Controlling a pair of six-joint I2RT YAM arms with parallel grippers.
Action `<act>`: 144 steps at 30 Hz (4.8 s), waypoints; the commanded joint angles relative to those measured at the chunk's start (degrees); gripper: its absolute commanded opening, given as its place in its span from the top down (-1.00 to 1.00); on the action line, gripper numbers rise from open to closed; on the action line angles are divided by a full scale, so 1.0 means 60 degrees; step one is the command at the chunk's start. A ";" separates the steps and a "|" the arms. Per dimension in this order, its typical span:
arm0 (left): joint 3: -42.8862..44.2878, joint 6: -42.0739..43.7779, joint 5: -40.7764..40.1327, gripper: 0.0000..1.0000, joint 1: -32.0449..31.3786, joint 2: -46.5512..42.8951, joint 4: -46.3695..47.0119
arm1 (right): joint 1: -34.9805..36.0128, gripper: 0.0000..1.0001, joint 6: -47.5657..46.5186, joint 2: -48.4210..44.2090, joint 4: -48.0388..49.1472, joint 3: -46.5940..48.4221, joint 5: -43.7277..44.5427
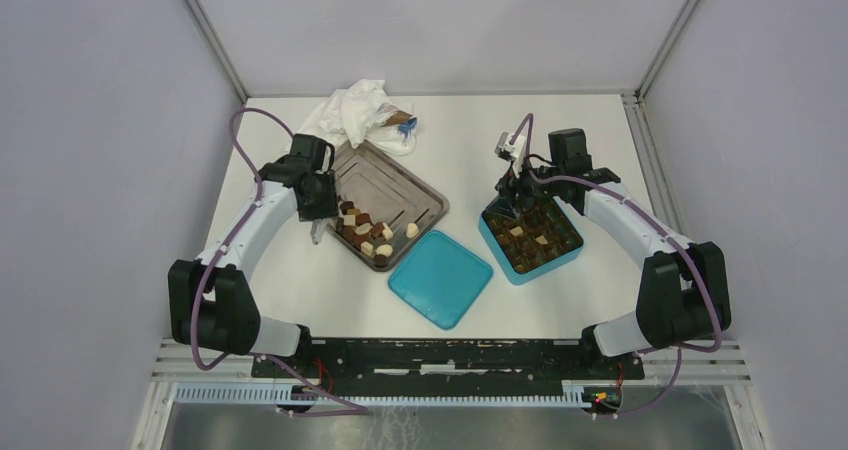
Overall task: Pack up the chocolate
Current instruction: Pick up the fake chocolate from the plate, then pick up the packing box from the center of the board, then place the packing box at the center of the board.
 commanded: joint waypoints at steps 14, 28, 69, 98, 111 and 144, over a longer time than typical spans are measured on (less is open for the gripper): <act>0.0013 0.0324 -0.0420 -0.05 0.0046 0.0320 0.0129 | -0.0019 -0.34 -0.0120 0.0036 0.0002 0.0070 -0.0314; 0.0044 0.0329 -0.0211 0.95 0.0050 0.0408 0.0144 | -0.0023 -0.35 -0.0147 0.0057 -0.0029 0.0087 -0.0303; -0.2080 -0.2137 0.3834 0.96 -0.3696 -0.4334 0.3452 | -0.3023 -0.32 -0.0540 0.1026 -0.0379 -0.0017 0.2400; -0.1973 -0.2550 0.2618 0.96 -0.6829 -0.2997 0.5113 | -0.2353 0.59 0.0855 0.2102 0.1493 0.0256 0.3579; -0.1940 -0.2029 0.2115 0.96 -0.7918 -0.2625 0.5858 | -0.2354 1.00 0.0431 -0.0876 0.3243 -0.1199 0.3328; 0.0549 -0.0438 0.1284 0.96 -0.9696 0.1337 0.6523 | -0.2797 0.97 0.0700 0.0411 0.1053 -0.0270 0.2349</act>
